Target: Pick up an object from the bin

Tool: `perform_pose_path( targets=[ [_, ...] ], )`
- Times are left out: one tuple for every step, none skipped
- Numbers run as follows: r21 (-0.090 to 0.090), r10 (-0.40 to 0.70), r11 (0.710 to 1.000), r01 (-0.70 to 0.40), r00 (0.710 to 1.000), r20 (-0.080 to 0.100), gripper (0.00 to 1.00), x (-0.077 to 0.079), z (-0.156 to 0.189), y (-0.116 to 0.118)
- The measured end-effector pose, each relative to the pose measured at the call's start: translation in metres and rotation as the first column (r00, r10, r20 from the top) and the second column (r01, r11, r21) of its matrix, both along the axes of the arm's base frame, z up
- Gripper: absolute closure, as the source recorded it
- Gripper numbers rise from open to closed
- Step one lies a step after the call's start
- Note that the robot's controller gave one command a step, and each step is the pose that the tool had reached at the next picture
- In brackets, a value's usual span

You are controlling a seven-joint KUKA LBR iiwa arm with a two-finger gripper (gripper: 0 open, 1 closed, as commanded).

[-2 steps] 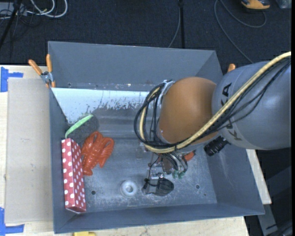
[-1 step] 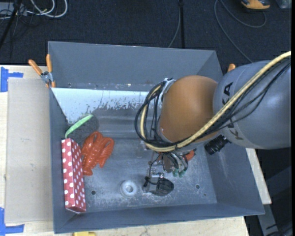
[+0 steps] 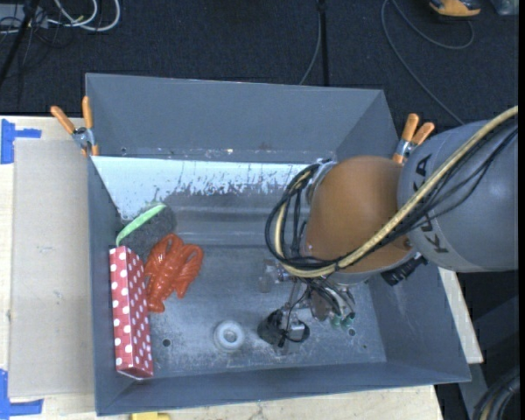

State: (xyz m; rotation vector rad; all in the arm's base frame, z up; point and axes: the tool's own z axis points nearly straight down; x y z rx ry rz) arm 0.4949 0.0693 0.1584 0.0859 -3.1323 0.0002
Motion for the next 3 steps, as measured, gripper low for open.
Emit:
perform_pose_path(
  targets=[
    [0.001, 0.121, 0.993, -0.121, 0.993, 0.003, 1.0, -0.016, -0.024, -0.035],
    [0.001, 0.12, 0.993, -0.12, 0.993, 0.003, 1.0, -0.016, -0.024, -0.035],
    [0.001, 0.126, 0.992, -0.126, 0.992, -0.006, 1.0, -0.017, 0.025, -0.035]
  ],
)
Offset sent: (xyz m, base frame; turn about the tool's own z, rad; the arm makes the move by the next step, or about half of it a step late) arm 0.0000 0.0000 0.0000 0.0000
